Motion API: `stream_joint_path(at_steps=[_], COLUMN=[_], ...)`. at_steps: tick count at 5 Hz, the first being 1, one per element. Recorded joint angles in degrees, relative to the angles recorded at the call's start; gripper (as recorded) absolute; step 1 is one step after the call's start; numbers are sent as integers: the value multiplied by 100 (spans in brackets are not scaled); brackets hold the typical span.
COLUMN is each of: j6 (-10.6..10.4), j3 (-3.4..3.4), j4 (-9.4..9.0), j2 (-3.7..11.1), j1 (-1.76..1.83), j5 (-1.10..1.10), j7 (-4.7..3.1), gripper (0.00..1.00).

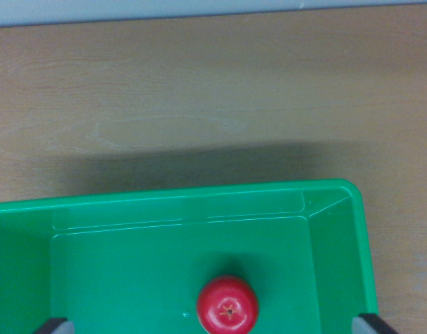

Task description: Pick fruit

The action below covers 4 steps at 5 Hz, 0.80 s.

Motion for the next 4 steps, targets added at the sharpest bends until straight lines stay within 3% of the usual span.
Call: stream_joint_path(at_steps=[1, 2, 3, 4], j6=[-138, -138, -306, -306], j3=[-6, -6, -13, -13], j4=[-126, -126, -279, -279], j2=[60, 60, 132, 132], j1=[-7, -7, -15, -15], j5=[6, 6, 13, 13], j7=[-21, -21, -48, -48], gripper=[0, 0, 0, 0])
